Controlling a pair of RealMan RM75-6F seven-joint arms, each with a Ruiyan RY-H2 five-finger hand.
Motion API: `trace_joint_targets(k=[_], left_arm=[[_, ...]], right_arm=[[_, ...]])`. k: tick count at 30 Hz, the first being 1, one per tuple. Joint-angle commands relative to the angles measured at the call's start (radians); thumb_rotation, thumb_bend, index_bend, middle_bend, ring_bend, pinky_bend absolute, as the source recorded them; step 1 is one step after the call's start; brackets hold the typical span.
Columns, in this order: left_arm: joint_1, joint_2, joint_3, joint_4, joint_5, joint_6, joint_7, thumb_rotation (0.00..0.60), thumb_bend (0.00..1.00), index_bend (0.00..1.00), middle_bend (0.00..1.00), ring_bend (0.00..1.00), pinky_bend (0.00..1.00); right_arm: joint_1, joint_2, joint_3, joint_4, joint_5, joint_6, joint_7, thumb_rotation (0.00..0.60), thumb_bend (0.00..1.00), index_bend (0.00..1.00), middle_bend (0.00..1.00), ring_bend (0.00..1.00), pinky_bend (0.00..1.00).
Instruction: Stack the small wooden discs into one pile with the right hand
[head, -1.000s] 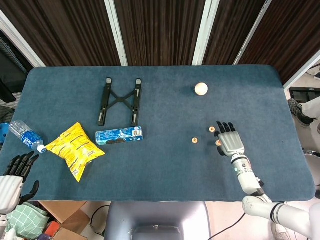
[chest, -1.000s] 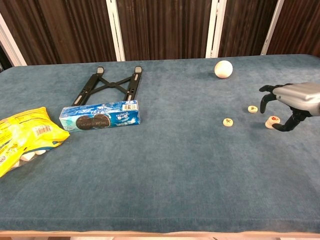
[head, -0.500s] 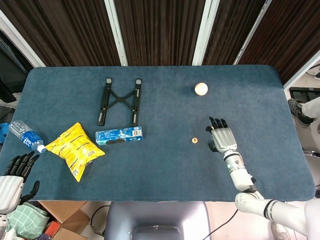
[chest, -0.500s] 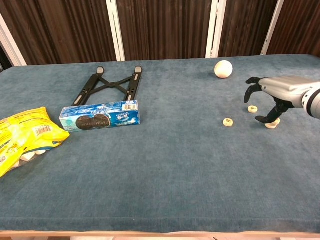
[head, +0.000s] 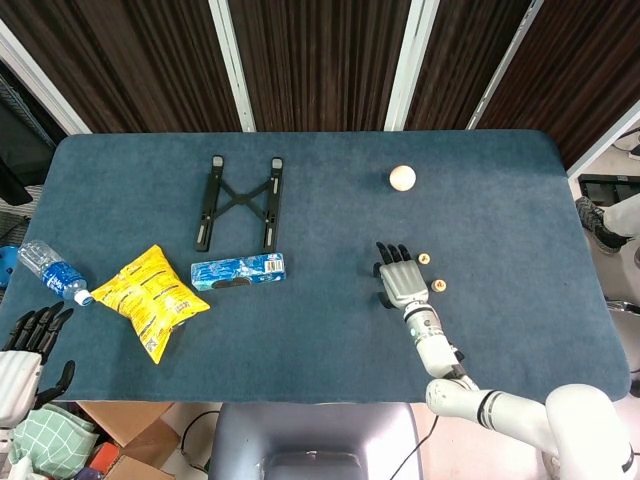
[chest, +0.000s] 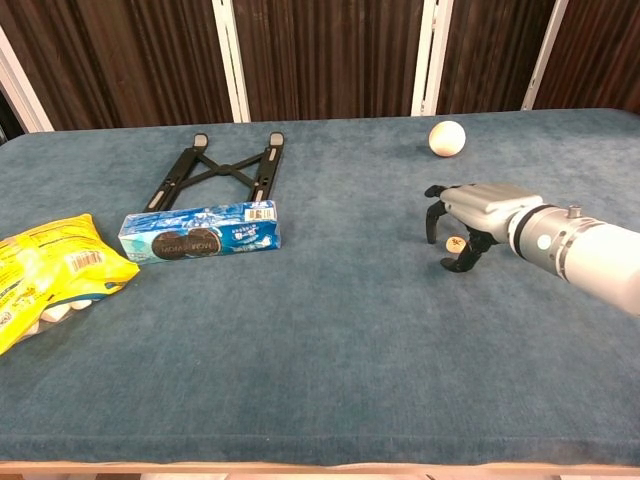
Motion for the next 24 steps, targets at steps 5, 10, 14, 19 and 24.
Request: trace_joint_targets(k=[5,10,14,19,24], left_arm=[[0.001,0.004,-0.001,0.003,-0.001,0.003,-0.014,0.6,0.49,0.0,0.0,0.0,0.07],[0.0,0.004,-0.001,0.002,0.0,0.0,-0.012,0.6,0.49,0.0,0.0,0.0,0.07],[0.001,0.002,0.0,0.001,0.001,0.0,-0.004,0.6,0.49,0.0,0.0,0.0,0.07],[0.001,0.001,-0.002,0.002,-0.002,0.0,-0.002,0.6,0.49,0.0,0.0,0.0,0.07],[0.002,0.002,-0.001,0.003,0.0,0.002,-0.007,0.6,0.49,0.0,0.0,0.0,0.07]], right_arm=[[-0.005,0.017,-0.006,-0.008,-0.009,0.016,0.0,0.6,0.46,0.52,0.06,0.0,0.0],[-0.007,0.033,-0.005,-0.014,-0.002,0.018,-0.002,0.6,0.46,0.52,0.06,0.0,0.0],[-0.004,0.03,-0.005,0.0,0.011,0.009,-0.008,0.6,0.46,0.53,0.05,0.0,0.0],[0.002,0.019,-0.005,0.015,0.014,0.004,-0.006,0.6,0.46,0.56,0.05,0.0,0.0],[0.002,0.016,-0.005,0.022,0.021,0.009,-0.012,0.6,0.46,0.61,0.05,0.0,0.0]])
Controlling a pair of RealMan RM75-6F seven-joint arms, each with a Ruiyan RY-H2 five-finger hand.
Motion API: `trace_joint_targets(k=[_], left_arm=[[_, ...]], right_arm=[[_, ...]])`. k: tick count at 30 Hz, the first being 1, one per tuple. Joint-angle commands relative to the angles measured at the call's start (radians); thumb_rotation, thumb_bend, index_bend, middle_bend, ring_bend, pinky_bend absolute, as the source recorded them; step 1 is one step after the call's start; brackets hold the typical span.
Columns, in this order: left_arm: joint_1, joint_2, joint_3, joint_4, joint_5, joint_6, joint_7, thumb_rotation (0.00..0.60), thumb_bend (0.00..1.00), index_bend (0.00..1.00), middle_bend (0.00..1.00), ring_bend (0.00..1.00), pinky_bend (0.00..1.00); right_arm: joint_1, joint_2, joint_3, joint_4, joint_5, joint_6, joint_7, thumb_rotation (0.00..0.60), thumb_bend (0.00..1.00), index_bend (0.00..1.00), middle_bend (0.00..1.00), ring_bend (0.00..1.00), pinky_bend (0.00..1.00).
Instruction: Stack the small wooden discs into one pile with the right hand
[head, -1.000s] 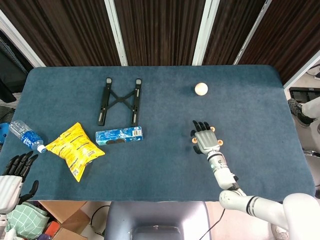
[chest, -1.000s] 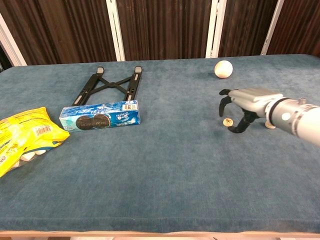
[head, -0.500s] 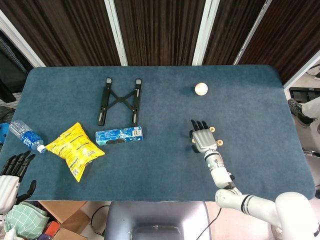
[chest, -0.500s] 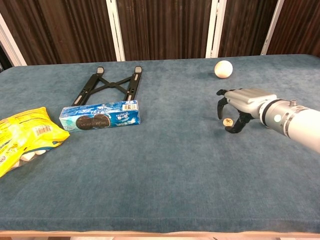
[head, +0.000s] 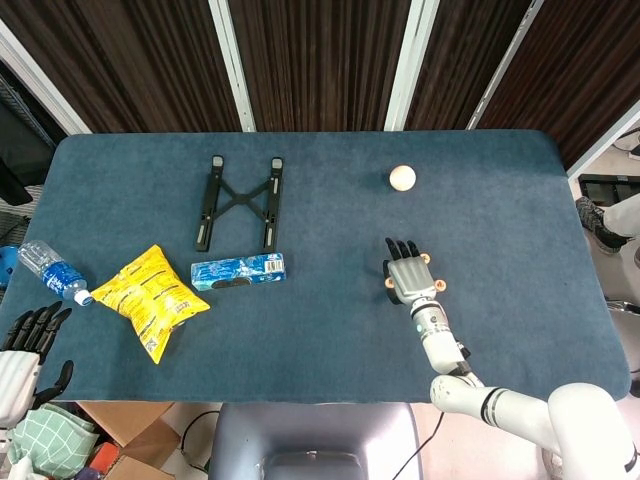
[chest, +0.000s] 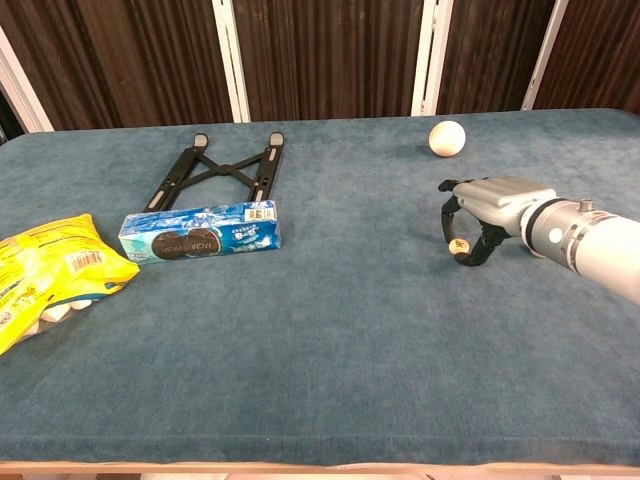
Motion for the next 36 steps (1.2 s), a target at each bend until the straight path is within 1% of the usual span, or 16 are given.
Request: trace_joint_targets(k=[1,6,10,13,18,21,24,27,33,36], left_arm=[[0.0,0.001,0.001,0.001,0.001,0.001,-0.002,0.6,0.49,0.0,0.0,0.0,0.07],[0.001,0.002,0.001,0.002,0.002,0.002,-0.007,0.6,0.49,0.0,0.0,0.0,0.07],[0.002,0.003,0.001,0.002,0.003,0.005,-0.009,0.6,0.49,0.0,0.0,0.0,0.07],[0.004,0.003,0.001,0.002,0.005,0.009,-0.01,0.6,0.49,0.0,0.0,0.0,0.07],[0.006,0.003,0.003,0.002,0.01,0.013,-0.01,0.6,0.49,0.0,0.0,0.0,0.07],[0.005,0.001,0.004,0.001,0.014,0.012,-0.007,0.6,0.49,0.0,0.0,0.0,0.07],[0.004,0.0,0.005,0.0,0.016,0.01,-0.002,0.6,0.49,0.0,0.0,0.0,0.07],[0.002,-0.002,0.006,-0.001,0.018,0.007,0.001,0.6,0.49,0.0,0.0,0.0,0.07],[0.0,-0.003,0.006,-0.004,0.016,0.001,0.008,0.6,0.49,0.0,0.0,0.0,0.07],[-0.001,-0.003,0.006,-0.004,0.014,-0.001,0.008,0.6,0.49,0.0,0.0,0.0,0.07]], right_arm=[[0.0,0.0,0.0,0.002,0.004,0.004,-0.005,0.6,0.46,0.61,0.05,0.0,0.0],[-0.003,0.006,0.0,-0.008,0.007,0.01,-0.009,0.6,0.48,0.64,0.06,0.0,0.0],[-0.016,0.04,-0.004,-0.064,-0.024,0.033,0.011,0.6,0.48,0.65,0.06,0.0,0.0],[-0.039,0.093,-0.017,-0.141,-0.072,0.066,0.033,0.6,0.48,0.65,0.06,0.0,0.0],[-0.096,0.205,-0.06,-0.267,-0.171,0.14,0.068,0.6,0.48,0.65,0.06,0.0,0.0],[-0.128,0.264,-0.088,-0.308,-0.21,0.162,0.085,0.6,0.48,0.65,0.06,0.0,0.0],[-0.153,0.3,-0.11,-0.312,-0.231,0.168,0.102,0.6,0.48,0.65,0.06,0.0,0.0],[-0.166,0.311,-0.121,-0.286,-0.231,0.157,0.118,0.6,0.48,0.65,0.06,0.0,0.0],[-0.168,0.297,-0.107,-0.208,-0.204,0.113,0.154,0.6,0.48,0.64,0.06,0.0,0.0],[-0.162,0.28,-0.1,-0.166,-0.185,0.09,0.15,0.6,0.48,0.64,0.06,0.0,0.0]])
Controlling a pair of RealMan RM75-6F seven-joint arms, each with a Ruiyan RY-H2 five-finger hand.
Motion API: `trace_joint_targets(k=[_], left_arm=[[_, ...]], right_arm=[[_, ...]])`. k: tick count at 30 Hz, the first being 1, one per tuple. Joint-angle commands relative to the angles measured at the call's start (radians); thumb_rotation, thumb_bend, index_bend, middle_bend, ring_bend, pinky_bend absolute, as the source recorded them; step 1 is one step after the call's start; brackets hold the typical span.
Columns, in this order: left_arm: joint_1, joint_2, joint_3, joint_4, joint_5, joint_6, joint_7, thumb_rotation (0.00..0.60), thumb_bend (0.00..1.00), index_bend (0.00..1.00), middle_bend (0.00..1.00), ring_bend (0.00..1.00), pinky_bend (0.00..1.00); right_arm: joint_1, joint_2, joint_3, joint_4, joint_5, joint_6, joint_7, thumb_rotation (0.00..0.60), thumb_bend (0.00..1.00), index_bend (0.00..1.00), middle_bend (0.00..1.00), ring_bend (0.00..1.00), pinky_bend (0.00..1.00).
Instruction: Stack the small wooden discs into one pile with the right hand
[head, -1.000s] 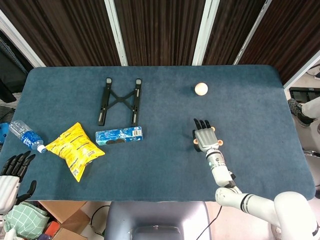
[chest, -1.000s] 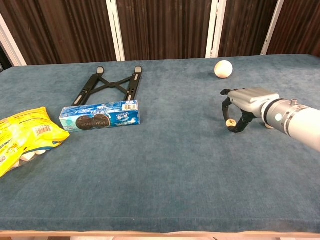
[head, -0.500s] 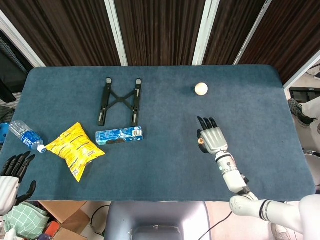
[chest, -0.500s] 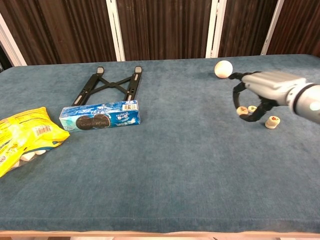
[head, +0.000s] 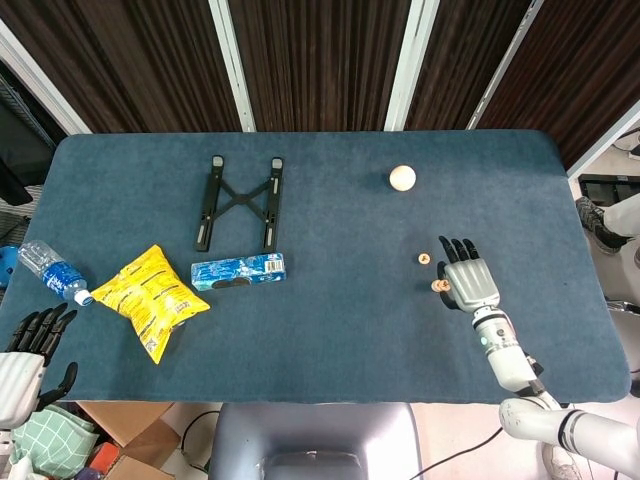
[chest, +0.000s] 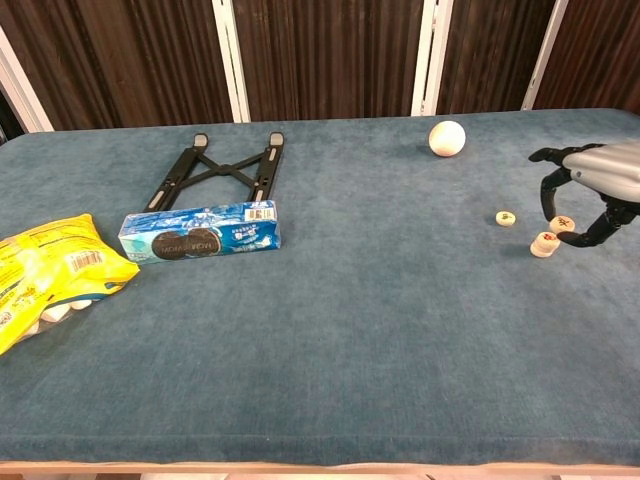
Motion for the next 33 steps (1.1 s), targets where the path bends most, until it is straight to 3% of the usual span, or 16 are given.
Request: trace_joint_targets(k=[1,17,28,33], left_arm=[[0.0,0.0,0.0,-0.001,-0.001,-0.001,0.0,0.6,0.49,0.0,0.0,0.0,0.07],[0.0,0.001,0.0,0.001,-0.003,-0.001,-0.003,0.6,0.49,0.0,0.0,0.0,0.07],[0.001,0.001,0.0,0.0,-0.003,0.001,-0.001,0.6,0.49,0.0,0.0,0.0,0.07],[0.001,0.002,0.0,0.0,-0.003,0.002,-0.005,0.6,0.49,0.0,0.0,0.0,0.07]], right_arm=[[0.006,-0.02,0.01,0.043,0.024,-0.028,-0.001,0.6,0.48,0.64,0.06,0.0,0.0],[0.011,-0.053,0.025,0.084,0.029,-0.054,-0.001,0.6,0.48,0.6,0.06,0.0,0.0],[0.01,-0.051,0.027,0.069,0.03,-0.062,-0.008,0.6,0.48,0.47,0.07,0.0,0.0],[-0.002,-0.03,0.032,0.039,0.012,-0.04,0.015,0.6,0.48,0.45,0.06,0.0,0.0]])
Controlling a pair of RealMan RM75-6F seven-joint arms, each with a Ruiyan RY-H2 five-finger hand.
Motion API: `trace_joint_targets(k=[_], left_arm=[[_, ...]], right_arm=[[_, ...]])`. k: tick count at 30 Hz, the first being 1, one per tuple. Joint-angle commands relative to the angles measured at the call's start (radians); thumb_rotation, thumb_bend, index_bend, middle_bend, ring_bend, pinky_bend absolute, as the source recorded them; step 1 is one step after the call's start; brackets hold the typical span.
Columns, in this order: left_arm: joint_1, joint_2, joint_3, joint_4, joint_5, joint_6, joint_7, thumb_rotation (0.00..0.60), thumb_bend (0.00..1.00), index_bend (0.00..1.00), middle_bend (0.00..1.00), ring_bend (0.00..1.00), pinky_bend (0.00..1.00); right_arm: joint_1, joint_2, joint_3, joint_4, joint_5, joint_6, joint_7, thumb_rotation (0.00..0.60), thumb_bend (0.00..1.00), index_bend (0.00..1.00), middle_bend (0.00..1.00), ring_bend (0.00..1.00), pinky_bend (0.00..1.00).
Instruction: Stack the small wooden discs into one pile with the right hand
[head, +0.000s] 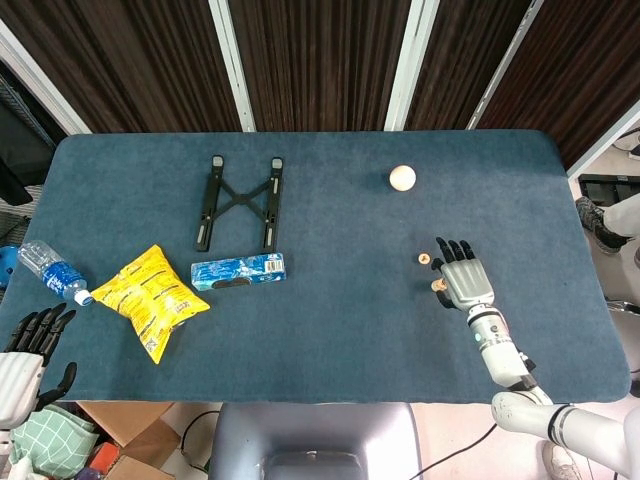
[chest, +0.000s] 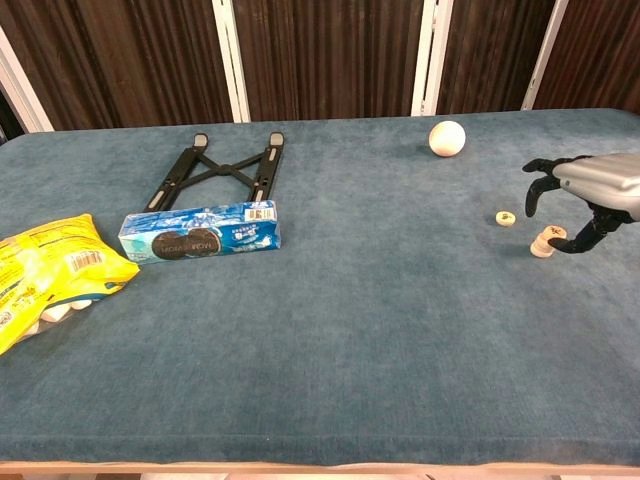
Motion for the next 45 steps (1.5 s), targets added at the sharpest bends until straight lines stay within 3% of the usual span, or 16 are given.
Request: trace_joint_targets(k=[1,9,18,31,45], left_arm=[[0.0,0.001,0.0,0.0,-0.001,0.001,-0.002,0.6,0.49,0.0,0.0,0.0,0.07],[-0.004,-0.003,0.0,-0.001,-0.003,-0.009,0.012,0.6,0.49,0.0,0.0,0.0,0.07],[-0.005,-0.007,-0.004,-0.002,-0.014,-0.015,0.025,0.6,0.49,0.0,0.0,0.0,0.07],[-0.011,-0.009,-0.005,-0.002,-0.02,-0.028,0.031,0.6,0.49,0.0,0.0,0.0,0.07],[-0.011,-0.009,-0.006,-0.003,-0.023,-0.029,0.035,0.6,0.49,0.0,0.0,0.0,0.07]], right_arm=[[-0.008,0.016,0.007,-0.017,-0.007,0.01,0.02,0.6,0.48,0.45,0.06,0.0,0.0],[0.019,-0.012,0.08,0.018,0.055,0.009,0.043,0.6,0.47,0.46,0.07,0.0,0.0],[0.131,-0.134,0.15,0.165,0.239,-0.056,-0.102,0.6,0.44,0.49,0.07,0.0,0.0],[0.184,-0.24,0.134,0.33,0.302,-0.109,-0.182,0.6,0.44,0.51,0.07,0.0,0.0],[0.195,-0.274,0.137,0.399,0.308,-0.142,-0.181,0.6,0.44,0.55,0.07,0.0,0.0]])
